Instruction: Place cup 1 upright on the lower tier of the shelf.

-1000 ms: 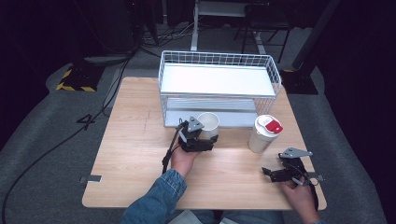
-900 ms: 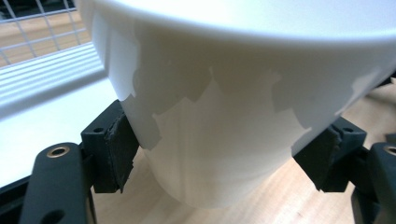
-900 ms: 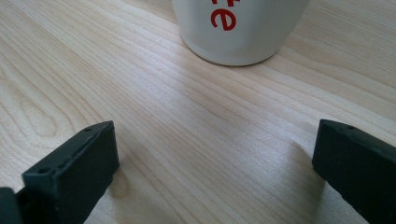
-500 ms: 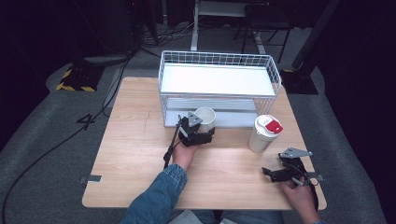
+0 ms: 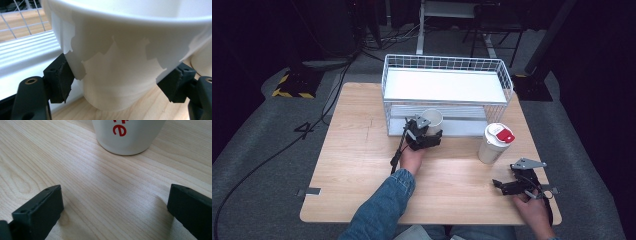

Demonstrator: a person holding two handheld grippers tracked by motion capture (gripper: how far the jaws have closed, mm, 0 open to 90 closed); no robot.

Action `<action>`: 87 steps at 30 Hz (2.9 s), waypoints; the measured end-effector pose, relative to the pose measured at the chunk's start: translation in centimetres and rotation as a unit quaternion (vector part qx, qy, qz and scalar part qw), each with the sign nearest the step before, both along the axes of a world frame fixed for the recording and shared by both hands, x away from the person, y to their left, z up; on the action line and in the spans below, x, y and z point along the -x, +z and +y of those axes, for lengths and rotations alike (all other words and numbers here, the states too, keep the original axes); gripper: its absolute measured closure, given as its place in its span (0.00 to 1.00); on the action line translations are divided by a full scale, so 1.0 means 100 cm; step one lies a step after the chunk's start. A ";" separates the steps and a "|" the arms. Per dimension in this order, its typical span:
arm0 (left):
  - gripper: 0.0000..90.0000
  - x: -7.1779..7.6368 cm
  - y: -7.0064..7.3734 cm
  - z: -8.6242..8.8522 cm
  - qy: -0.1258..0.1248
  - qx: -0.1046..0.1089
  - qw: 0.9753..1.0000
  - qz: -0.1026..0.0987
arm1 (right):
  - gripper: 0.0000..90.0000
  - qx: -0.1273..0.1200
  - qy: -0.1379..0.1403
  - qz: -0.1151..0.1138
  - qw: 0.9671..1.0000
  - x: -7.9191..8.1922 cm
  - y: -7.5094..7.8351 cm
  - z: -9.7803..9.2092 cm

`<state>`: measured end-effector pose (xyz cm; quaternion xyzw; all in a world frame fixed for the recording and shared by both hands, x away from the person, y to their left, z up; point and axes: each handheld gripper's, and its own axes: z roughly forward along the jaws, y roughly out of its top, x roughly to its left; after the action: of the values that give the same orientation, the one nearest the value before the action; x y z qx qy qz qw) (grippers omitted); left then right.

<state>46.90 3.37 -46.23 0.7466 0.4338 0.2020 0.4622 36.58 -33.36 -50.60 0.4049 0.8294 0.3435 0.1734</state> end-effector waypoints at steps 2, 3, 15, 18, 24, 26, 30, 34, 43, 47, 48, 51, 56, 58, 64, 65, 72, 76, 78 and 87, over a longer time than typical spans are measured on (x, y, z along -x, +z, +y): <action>0.26 -0.004 0.000 -0.002 0.004 0.005 1.000 -0.005 | 0.00 0.000 0.000 0.000 1.000 0.000 0.000 0.000; 0.26 -0.006 -0.001 -0.003 0.006 0.004 1.000 -0.004 | 0.00 0.000 0.000 0.000 1.000 0.000 0.000 0.000; 0.26 -0.032 -0.009 -0.015 0.035 -0.008 0.999 -0.003 | 0.00 0.000 0.000 0.000 1.000 0.000 0.000 0.000; 0.26 -0.036 -0.012 -0.017 0.038 -0.010 0.999 -0.007 | 0.00 0.000 0.000 0.000 1.000 0.000 0.000 0.000; 0.26 -0.045 -0.014 -0.018 0.050 -0.008 0.999 -0.013 | 0.00 0.000 0.000 0.000 1.000 0.000 0.000 0.000; 0.26 -0.047 -0.014 -0.018 0.050 -0.006 0.999 -0.011 | 0.00 0.000 0.000 0.000 1.000 0.000 0.000 0.000; 0.26 -0.051 -0.014 -0.021 0.051 -0.023 0.998 -0.019 | 0.00 0.000 0.000 0.000 1.000 0.000 0.000 0.000; 0.26 -0.054 -0.015 -0.025 0.045 -0.027 0.999 -0.014 | 0.00 0.000 0.000 0.000 1.000 0.000 0.000 0.000; 0.26 -0.060 -0.019 -0.031 0.043 -0.020 0.999 0.002 | 0.00 0.000 0.000 0.000 1.000 0.000 0.000 0.000; 0.26 -0.061 -0.021 -0.032 0.039 -0.020 0.999 0.013 | 0.00 0.000 0.000 0.000 1.000 0.000 0.000 0.000; 0.26 -0.062 -0.021 -0.032 0.034 -0.020 0.999 0.013 | 0.00 0.000 0.000 0.000 1.000 0.000 0.000 0.000; 0.26 -0.062 -0.021 -0.032 0.042 -0.020 0.999 0.015 | 0.00 0.000 0.000 0.000 1.000 0.000 0.000 0.000; 0.25 -0.063 -0.021 -0.032 0.032 -0.027 0.999 0.014 | 0.00 0.000 0.000 0.000 1.000 0.000 0.000 0.000; 0.24 -0.063 -0.022 -0.031 0.032 -0.024 0.999 0.017 | 0.00 0.000 0.000 0.000 1.000 0.000 0.000 0.000; 0.12 -0.064 -0.023 -0.031 0.062 -0.013 0.998 0.029 | 0.00 0.000 0.000 0.000 1.000 0.000 0.000 0.000; 0.11 -0.064 -0.023 -0.031 0.060 -0.011 0.998 0.027 | 0.00 0.000 0.000 0.000 1.000 0.000 0.000 0.000; 0.09 -0.058 -0.015 -0.031 0.047 -0.001 0.998 0.036 | 0.00 0.000 0.000 -0.001 1.000 0.000 0.000 0.000; 0.06 -0.048 -0.010 -0.030 0.040 0.005 0.998 0.038 | 0.01 0.000 0.001 0.000 1.000 0.001 0.000 0.000; 0.06 -0.043 -0.006 -0.027 0.033 0.008 0.999 0.036 | 0.01 0.000 0.001 0.000 1.000 0.001 0.000 0.000; 0.03 -0.010 0.008 -0.016 0.016 0.016 0.999 0.026 | 0.01 -0.001 0.001 0.001 1.000 0.000 0.000 0.000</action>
<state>47.94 1.75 -45.42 0.7373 0.4605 0.1826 0.4593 36.54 -33.35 -50.59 0.4042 0.8299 0.3442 0.1717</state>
